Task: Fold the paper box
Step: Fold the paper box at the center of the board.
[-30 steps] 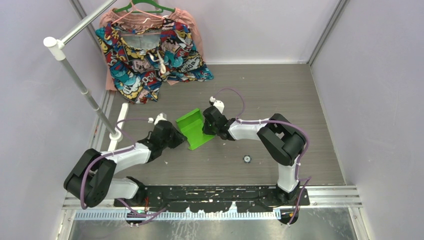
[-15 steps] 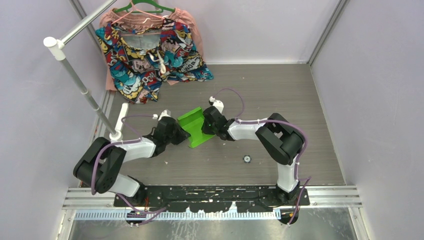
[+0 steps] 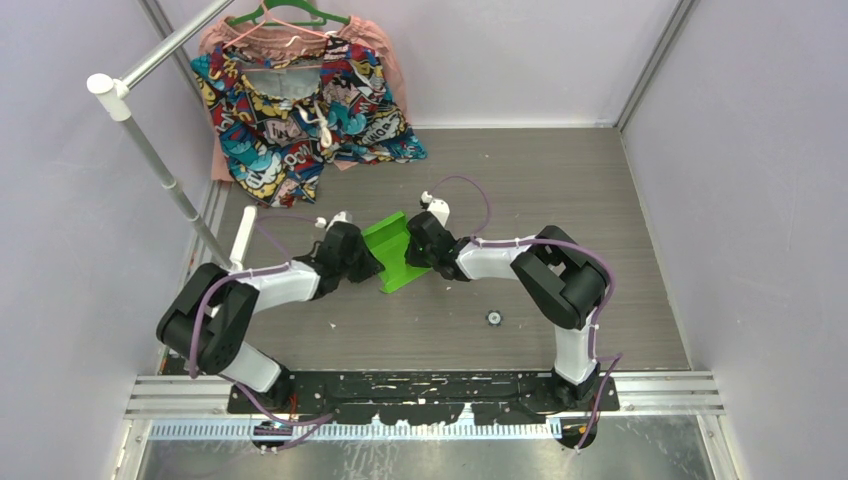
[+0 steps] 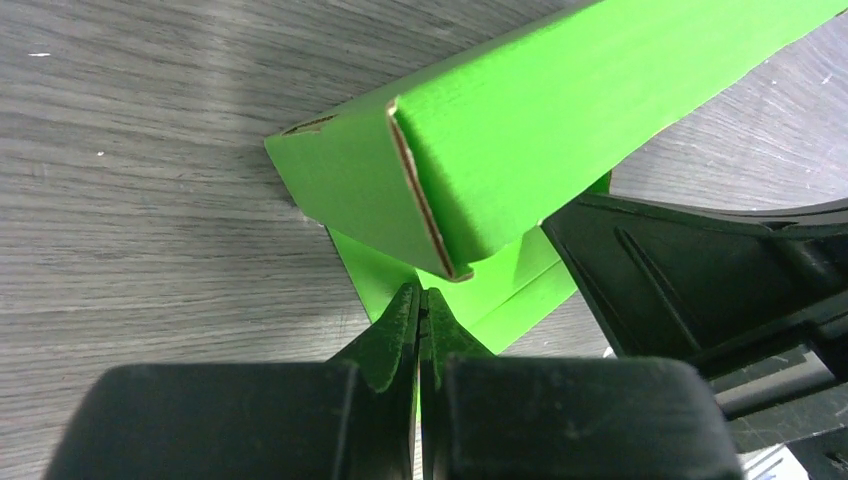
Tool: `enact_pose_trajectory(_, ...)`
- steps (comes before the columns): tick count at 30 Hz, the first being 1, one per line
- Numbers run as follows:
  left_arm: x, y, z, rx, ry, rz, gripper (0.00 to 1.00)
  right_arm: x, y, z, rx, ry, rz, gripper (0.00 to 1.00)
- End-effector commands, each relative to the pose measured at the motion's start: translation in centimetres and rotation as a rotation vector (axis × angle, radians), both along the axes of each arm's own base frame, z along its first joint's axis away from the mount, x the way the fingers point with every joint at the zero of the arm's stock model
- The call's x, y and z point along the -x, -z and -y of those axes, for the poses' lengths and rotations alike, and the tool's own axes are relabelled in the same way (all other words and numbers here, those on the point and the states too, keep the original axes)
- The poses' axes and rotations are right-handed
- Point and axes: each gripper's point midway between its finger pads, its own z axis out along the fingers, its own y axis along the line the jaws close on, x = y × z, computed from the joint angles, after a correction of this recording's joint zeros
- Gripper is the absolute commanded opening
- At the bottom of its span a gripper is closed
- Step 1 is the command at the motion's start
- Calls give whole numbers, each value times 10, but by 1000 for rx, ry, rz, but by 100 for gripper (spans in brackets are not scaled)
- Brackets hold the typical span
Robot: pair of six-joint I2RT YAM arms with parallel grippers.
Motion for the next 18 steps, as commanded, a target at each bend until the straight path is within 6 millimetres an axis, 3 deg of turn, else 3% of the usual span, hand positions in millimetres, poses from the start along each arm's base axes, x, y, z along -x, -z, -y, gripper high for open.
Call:
enact_pose_trajectory(1,18,25,-3,-130,64,-89,0,93,105,70,328,-73,-366,1)
enact_pose_trajectory(18,27,53,11,-288,158,-160,0,96,107,70,329,-76,-369,1)
